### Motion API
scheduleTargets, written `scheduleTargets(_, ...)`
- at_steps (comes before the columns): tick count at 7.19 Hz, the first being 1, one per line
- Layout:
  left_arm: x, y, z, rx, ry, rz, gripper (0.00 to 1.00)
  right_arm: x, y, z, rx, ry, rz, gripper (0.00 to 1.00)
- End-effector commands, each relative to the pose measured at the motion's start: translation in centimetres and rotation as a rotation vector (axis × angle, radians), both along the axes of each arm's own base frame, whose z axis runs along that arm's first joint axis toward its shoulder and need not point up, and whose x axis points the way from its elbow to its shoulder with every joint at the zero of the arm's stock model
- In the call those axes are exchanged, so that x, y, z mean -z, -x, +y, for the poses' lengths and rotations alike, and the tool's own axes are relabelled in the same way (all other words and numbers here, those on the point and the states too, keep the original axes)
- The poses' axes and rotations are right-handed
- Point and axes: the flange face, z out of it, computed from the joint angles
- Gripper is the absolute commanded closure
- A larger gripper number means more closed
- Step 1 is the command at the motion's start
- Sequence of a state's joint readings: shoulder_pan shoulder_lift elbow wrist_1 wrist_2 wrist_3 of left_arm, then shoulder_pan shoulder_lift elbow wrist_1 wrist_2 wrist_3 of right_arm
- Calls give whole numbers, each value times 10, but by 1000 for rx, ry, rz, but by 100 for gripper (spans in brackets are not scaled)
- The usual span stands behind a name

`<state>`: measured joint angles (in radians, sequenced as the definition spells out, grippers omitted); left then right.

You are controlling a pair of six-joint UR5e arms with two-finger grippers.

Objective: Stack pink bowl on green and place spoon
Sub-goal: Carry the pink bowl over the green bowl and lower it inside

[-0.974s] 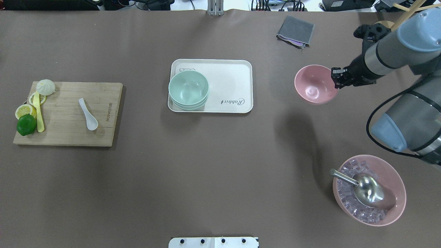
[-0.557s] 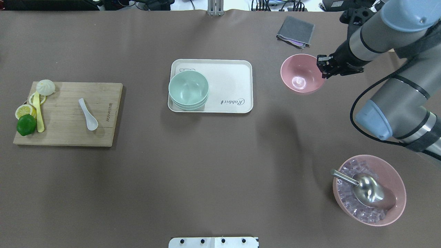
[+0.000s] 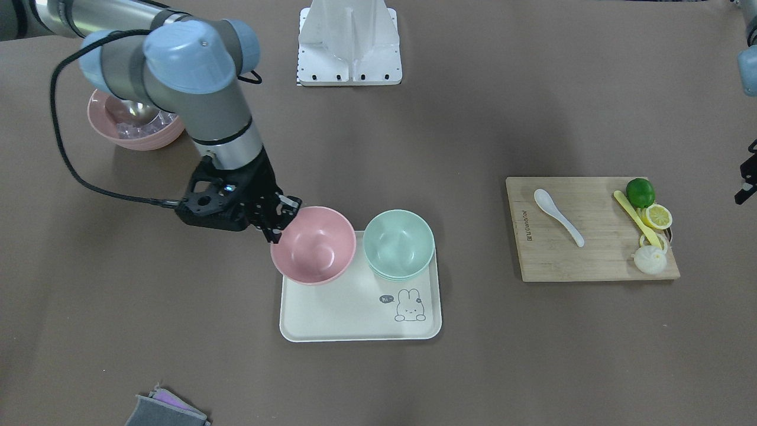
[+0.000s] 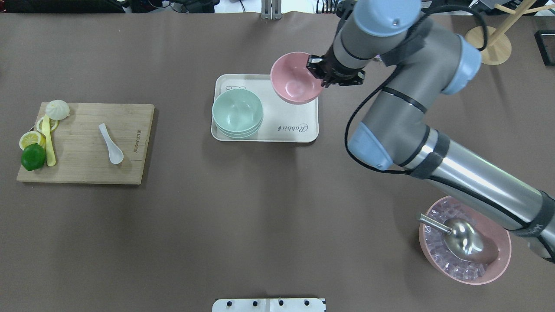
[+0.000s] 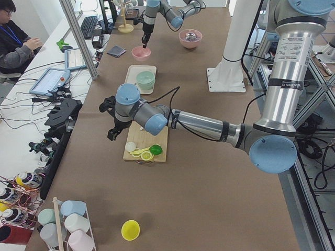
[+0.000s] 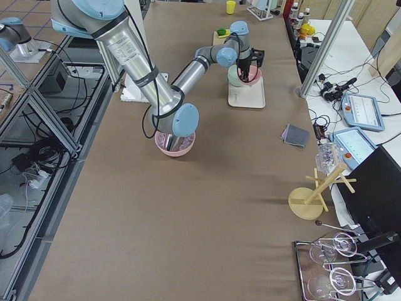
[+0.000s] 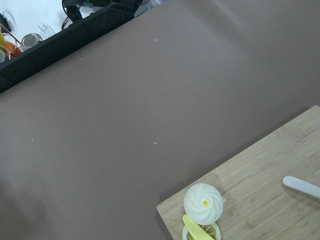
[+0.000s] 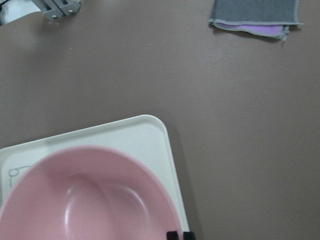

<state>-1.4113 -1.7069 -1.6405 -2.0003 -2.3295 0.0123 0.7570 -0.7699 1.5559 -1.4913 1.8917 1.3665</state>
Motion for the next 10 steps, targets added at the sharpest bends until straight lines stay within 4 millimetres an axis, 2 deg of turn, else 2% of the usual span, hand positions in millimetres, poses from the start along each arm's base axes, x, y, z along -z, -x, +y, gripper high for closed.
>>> scheduleTargets(1, 0, 0, 1, -3, -1, 4, 1, 48, 67, -25, -10, 65, 13, 100)
scheduleTargets(3, -1, 0, 1, -3, 2, 4, 1, 70, 94, -6, 14, 76, -5, 100)
scheduleTargets(4, 0, 0, 1, -3, 1, 4, 1, 74, 97, 1, 22, 72, -14, 100)
scheduleTargets(7, -2, 0, 1, -3, 4, 4, 1, 59, 122, 19, 41, 70, 17, 100)
scheduleTargets(10, -2, 0, 1, -3, 5, 3, 1, 33, 139, 36, 66, 83, 47, 100)
